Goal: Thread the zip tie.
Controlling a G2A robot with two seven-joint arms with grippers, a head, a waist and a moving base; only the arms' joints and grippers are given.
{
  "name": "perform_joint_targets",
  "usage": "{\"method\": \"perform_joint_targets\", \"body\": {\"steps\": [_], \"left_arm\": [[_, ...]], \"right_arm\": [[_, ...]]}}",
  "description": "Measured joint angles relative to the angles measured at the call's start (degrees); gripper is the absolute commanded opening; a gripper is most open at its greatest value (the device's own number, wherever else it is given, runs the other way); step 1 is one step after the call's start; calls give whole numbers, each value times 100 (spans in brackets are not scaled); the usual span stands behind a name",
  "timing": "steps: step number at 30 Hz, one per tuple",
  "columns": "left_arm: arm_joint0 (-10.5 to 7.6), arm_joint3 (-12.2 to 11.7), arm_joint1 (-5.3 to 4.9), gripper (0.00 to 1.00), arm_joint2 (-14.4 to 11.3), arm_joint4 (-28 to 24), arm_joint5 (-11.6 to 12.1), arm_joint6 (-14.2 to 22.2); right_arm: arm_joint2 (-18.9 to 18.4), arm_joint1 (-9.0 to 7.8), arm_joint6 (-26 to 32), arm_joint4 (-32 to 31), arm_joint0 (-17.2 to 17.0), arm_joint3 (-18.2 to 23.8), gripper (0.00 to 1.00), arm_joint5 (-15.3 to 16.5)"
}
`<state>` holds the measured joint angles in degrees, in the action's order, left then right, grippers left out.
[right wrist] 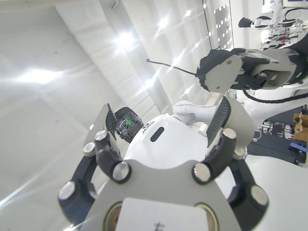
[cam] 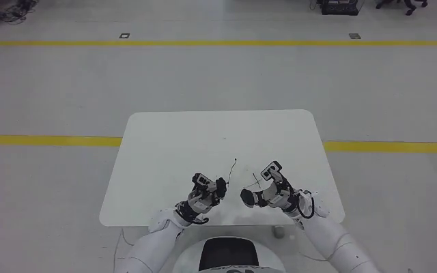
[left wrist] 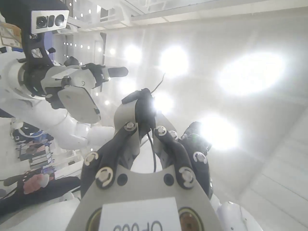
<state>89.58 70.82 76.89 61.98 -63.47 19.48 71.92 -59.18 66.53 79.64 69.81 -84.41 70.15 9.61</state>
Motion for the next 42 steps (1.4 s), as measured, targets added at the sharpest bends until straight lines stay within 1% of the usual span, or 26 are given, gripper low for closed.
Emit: {"method": "perform_joint_targets", "body": {"steps": [3, 6, 12, 13, 14, 15, 17, 21, 27, 33, 42], "left_arm": [[0, 12, 0, 0, -4, -1, 0, -21], [49, 122, 19, 0, -73, -46, 0, -186], [97, 117, 90, 0, -92, -129, 0, -102], [102, 103, 107, 0, -79, -135, 0, -77], [105, 91, 120, 0, -70, -141, 0, -56], [109, 79, 133, 0, -62, -156, 0, -35], [110, 46, 162, 0, -47, -176, 0, 5], [108, -7, 208, 0, -34, -184, 0, 61], [116, -84, 268, 0, -12, -152, 0, 120], [131, -112, 311, 0, 18, -126, 0, 162], [141, -144, 354, 0, 50, -83, 0, 200]], "right_arm": [[3, 6, -81, -5, -15, 67, 100, -16], [52, 39, -165, 53, -70, 176, 100, -80], [200, 136, -54, 275, 5, -10, 100, -161], [231, 157, -26, 301, 32, -62, 91, -175], [252, 172, -9, 325, 49, -98, 84, -184], [273, 187, 0, 347, 64, -128, 80, -193], [324, 219, 2, 387, 92, -179, 66, -204], [420, 271, 0, 407, 132, -248, 49, -194], [544, 340, 0, 399, 187, -327, 45, -163], [615, 394, 0, 362, 252, -443, 44, -154], [651, 461, 0, 314, 307, -579, 35, -101]]}}
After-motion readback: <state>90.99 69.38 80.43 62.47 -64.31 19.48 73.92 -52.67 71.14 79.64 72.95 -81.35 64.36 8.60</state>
